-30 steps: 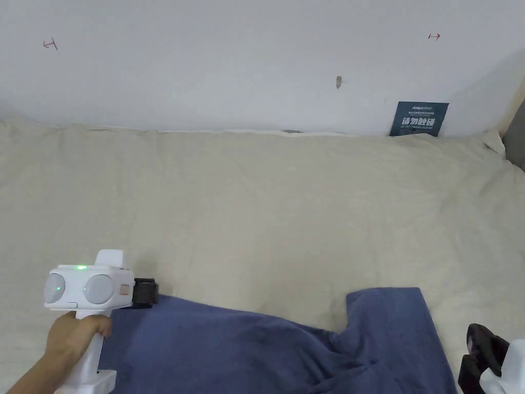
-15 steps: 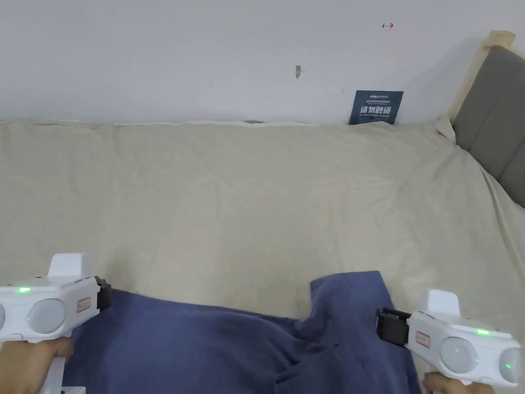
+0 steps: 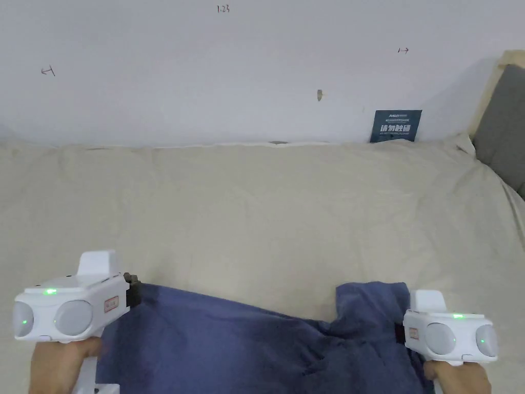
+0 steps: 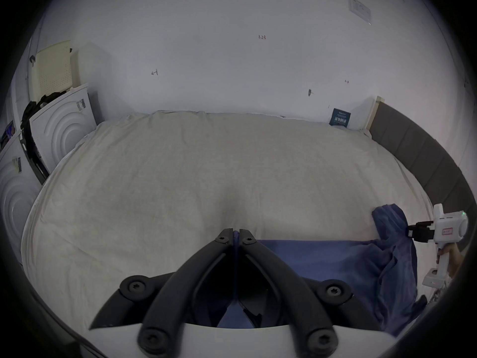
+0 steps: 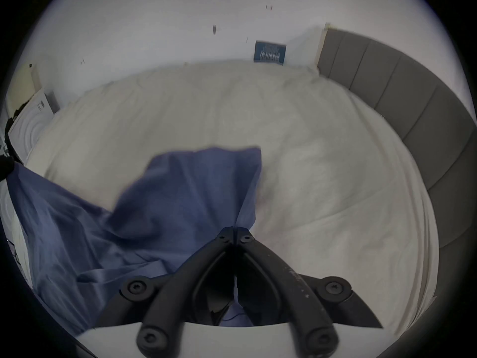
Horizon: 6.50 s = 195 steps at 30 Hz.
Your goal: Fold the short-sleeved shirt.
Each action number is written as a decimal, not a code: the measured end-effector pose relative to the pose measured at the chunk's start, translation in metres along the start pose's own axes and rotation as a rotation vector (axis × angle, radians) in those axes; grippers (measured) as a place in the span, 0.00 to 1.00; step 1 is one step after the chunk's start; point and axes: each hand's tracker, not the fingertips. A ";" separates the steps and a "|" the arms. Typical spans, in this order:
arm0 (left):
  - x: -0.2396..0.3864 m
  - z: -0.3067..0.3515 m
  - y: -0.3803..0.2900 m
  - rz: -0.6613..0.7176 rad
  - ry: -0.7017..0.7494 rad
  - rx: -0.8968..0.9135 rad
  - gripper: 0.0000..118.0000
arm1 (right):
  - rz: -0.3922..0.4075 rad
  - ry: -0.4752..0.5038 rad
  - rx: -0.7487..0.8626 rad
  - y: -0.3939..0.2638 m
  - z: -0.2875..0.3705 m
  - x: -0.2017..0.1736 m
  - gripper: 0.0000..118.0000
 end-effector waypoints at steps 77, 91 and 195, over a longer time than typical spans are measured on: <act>-0.079 0.123 -0.194 0.154 0.145 -0.020 0.02 | -0.158 0.278 0.195 -0.178 0.201 0.018 0.02; -0.090 0.139 -0.286 0.133 0.240 -0.205 0.02 | -0.110 0.159 -0.085 -0.276 0.165 0.001 0.02; -0.080 0.155 -0.184 0.203 0.061 -0.071 0.03 | 0.020 0.104 0.213 -0.145 0.205 -0.047 0.08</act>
